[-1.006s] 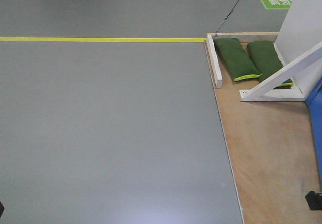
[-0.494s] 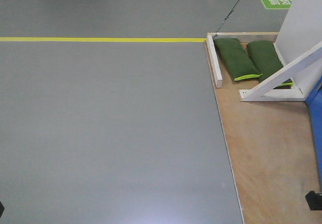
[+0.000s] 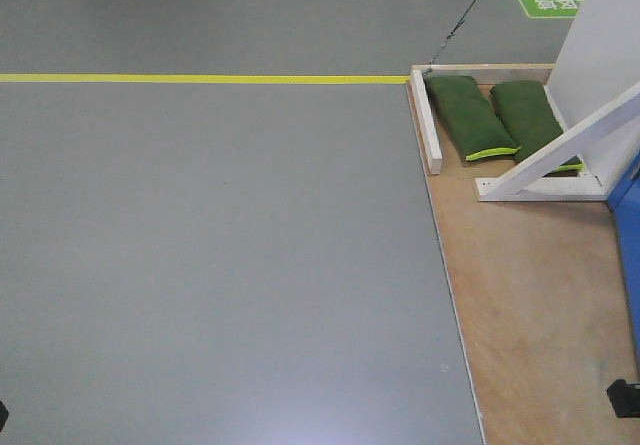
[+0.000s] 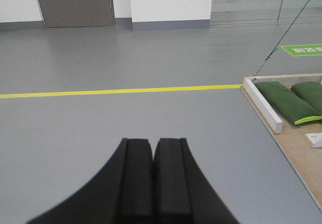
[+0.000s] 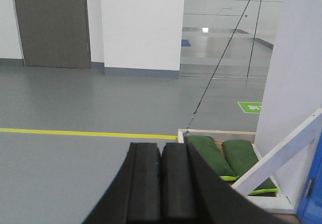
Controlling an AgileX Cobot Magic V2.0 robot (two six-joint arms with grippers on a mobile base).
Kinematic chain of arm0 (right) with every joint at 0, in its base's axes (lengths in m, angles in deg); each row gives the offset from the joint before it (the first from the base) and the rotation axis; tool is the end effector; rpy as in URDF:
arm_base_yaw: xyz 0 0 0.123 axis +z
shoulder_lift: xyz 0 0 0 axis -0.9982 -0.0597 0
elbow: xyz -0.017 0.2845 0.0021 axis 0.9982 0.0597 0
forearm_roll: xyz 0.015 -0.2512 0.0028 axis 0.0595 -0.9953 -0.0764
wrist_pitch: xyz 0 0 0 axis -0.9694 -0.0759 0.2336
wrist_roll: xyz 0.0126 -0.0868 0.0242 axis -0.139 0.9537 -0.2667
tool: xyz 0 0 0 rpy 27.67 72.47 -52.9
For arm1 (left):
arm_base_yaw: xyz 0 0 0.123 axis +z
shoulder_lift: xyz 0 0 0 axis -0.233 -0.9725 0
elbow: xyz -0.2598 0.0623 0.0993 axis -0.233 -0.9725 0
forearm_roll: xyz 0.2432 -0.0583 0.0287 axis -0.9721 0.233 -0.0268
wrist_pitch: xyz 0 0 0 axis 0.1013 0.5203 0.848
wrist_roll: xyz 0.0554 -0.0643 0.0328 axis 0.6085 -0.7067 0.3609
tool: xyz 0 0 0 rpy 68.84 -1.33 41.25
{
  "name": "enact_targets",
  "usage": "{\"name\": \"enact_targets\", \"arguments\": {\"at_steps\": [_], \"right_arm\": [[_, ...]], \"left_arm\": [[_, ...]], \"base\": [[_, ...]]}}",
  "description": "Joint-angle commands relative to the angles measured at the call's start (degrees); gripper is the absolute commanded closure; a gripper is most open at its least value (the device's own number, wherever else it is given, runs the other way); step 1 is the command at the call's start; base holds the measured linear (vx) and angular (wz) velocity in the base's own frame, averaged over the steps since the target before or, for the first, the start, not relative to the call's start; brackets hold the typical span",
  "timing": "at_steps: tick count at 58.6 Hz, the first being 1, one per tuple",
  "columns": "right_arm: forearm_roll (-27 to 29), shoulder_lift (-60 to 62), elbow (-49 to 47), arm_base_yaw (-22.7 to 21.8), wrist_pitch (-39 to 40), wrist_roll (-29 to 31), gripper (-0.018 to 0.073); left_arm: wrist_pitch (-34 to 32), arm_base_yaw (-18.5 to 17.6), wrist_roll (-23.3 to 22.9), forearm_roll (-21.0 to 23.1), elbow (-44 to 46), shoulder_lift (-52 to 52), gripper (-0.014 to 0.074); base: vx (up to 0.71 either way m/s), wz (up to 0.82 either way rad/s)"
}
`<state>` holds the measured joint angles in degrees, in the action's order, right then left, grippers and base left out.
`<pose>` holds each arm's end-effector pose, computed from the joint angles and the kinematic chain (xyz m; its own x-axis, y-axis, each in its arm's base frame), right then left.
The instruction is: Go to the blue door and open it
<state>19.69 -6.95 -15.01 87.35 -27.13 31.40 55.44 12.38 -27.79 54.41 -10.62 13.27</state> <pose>0.0569 0.0019 0.1928 -0.0506 -0.0518 -0.9974 -0.0287 0.9983 -0.0503 0.0549 0.0005 0.1808 -0.1943 0.0337 -0.9804 0.0086 0.9994 0.0327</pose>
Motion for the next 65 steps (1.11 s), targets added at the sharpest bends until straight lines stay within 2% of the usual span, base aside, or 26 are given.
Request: {"name": "enact_targets", "arguments": {"at_steps": [1,11,36,50,65], "right_arm": [[-0.54,-1.34,-3.82,-0.36,2.90,0.32,0.0547],[-0.54,-9.19,-15.91,-0.36,-1.39,0.32,0.0547],[-0.54,-33.47,-51.47,-0.30,7.56,0.32,0.0547],[-0.54,-37.24,-56.34,-0.30,18.80,0.32,0.0547],[-0.54,-37.24,-56.34,-0.30,21.14,0.32,0.0547]], "left_arm": [[-4.69,-0.02,-0.05,0.34,1.52,0.67,0.0524],[-4.69,-0.02,-0.05,0.34,1.52,0.67,0.0524],[-4.69,-0.02,-0.05,0.34,1.52,0.67,0.0524],[-4.69,-0.02,-0.05,0.34,1.52,0.67,0.0524],[-4.69,-0.02,-0.05,0.34,1.52,0.67,0.0524]], "base": [[0.00,0.00],[0.00,0.00],[0.00,0.00],[0.00,0.00],[0.00,0.00]]}}
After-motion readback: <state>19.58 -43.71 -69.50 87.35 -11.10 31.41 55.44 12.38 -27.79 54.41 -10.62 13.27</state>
